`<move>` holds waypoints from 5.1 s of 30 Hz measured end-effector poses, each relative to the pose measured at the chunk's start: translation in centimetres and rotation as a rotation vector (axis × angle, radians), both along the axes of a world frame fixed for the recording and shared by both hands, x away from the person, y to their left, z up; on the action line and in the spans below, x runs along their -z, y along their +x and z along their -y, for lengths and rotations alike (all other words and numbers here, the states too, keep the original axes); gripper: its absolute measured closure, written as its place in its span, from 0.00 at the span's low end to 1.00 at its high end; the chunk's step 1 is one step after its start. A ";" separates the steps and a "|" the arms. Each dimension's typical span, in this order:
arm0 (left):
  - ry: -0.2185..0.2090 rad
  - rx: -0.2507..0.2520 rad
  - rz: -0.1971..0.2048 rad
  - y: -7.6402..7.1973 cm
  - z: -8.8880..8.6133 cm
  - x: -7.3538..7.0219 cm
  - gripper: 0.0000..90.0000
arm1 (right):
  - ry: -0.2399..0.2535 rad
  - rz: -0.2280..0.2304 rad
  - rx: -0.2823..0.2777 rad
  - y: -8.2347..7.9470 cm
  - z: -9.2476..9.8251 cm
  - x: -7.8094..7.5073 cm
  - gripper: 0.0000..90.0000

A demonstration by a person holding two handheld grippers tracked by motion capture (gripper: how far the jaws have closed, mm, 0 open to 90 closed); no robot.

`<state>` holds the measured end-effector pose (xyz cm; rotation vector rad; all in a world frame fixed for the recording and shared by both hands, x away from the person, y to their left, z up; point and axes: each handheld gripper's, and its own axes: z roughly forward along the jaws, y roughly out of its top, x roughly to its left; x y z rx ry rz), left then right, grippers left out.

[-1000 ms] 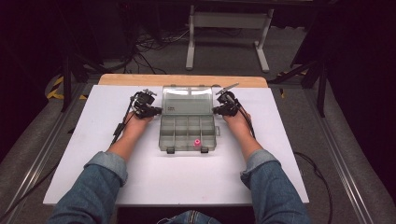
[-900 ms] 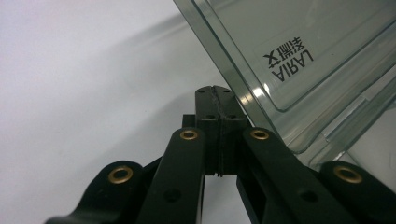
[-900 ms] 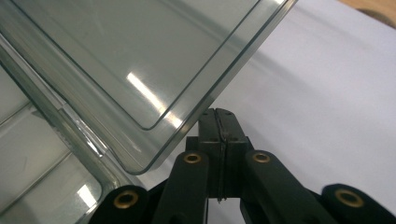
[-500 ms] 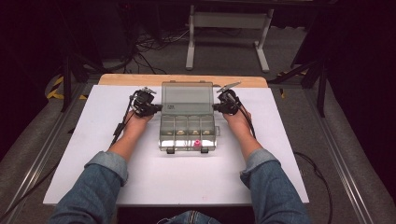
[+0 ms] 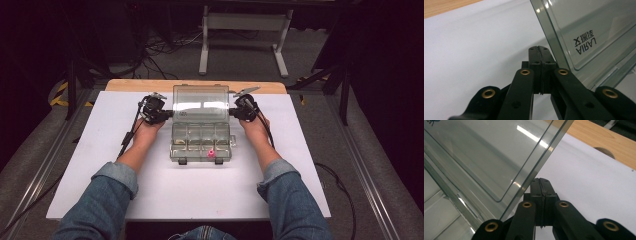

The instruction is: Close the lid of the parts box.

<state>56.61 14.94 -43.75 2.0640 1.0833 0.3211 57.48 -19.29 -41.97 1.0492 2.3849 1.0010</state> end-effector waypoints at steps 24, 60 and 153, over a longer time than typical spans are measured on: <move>-0.048 -0.007 0.026 -0.5 0.1 -0.6 1.00 | 0.042 0.061 -0.010 -0.5 0.2 -1.1 1.00; -0.025 0.090 0.077 -3.4 -0.8 -2.8 0.99 | 0.078 0.089 -0.158 -4.0 0.9 -4.1 1.00; 0.195 0.537 -0.148 -9.7 1.7 -3.9 0.99 | -0.099 -0.242 -0.365 -11.5 -2.0 -2.8 0.96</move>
